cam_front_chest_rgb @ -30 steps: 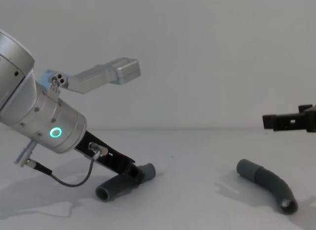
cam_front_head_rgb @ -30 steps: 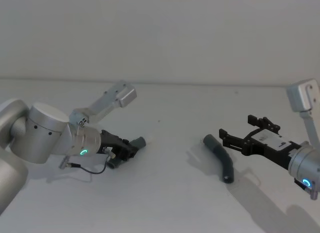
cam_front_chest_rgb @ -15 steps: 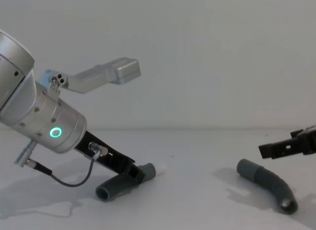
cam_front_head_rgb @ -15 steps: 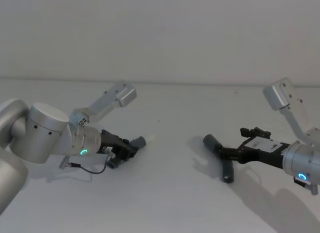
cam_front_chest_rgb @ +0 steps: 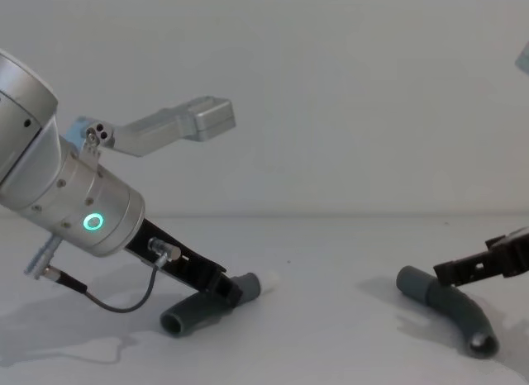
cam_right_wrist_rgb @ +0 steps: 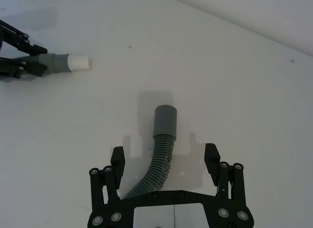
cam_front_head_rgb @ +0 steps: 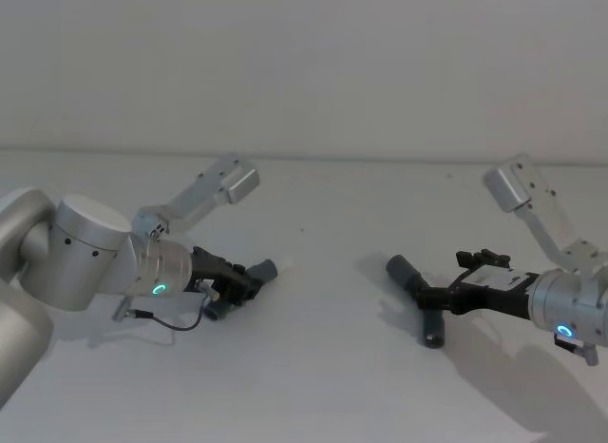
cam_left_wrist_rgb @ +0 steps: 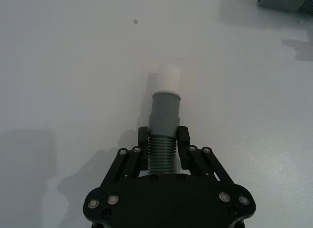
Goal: Use both hands to pick up one end of the pipe from the table, align the ends, and insert them.
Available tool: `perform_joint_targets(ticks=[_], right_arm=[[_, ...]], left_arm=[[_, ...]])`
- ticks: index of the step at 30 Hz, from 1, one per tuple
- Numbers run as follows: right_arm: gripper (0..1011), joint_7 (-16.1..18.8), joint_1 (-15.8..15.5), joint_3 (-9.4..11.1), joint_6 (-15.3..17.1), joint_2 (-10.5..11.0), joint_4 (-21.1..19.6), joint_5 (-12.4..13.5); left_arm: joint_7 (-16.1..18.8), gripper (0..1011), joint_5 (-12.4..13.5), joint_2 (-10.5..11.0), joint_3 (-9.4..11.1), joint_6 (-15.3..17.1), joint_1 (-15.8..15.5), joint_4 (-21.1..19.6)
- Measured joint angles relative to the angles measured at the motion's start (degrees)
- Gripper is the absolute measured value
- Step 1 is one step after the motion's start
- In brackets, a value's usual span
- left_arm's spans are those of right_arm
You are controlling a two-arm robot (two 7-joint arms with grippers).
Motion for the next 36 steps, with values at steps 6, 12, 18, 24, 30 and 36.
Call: perform_joint_targets(ticks=[6, 12, 18, 24, 30, 36], right_arm=[[1001, 0.05, 0.75, -0.81, 0.06, -0.58, 1.61, -0.65], [1001, 0.22, 1.48, -1.55, 0.07, -1.21, 3.17, -1.34], [1001, 0.52, 2.11, -2.25, 0.11, -1.91, 4.54, -2.01], [1001, 0.57, 2.41, -2.76, 0.21, -2.44, 5.36, -2.54], [1001, 0.61, 2.64, -3.16, 0.44, -3.03, 5.99, -3.02], [1001, 0.61, 2.66, -3.42, 0.77, -3.55, 6.34, -3.41]], left_arm=[[0.0, 336, 0.0, 0.0, 0.0, 0.0, 0.0, 0.0], [0.0, 336, 0.0, 0.0, 0.0, 0.0, 0.0, 0.0], [0.0, 336, 0.0, 0.0, 0.0, 0.0, 0.0, 0.0], [0.0, 336, 0.0, 0.0, 0.0, 0.0, 0.0, 0.0], [0.0, 336, 0.0, 0.0, 0.0, 0.0, 0.0, 0.0], [0.0, 336, 0.0, 0.0, 0.0, 0.0, 0.0, 0.0]])
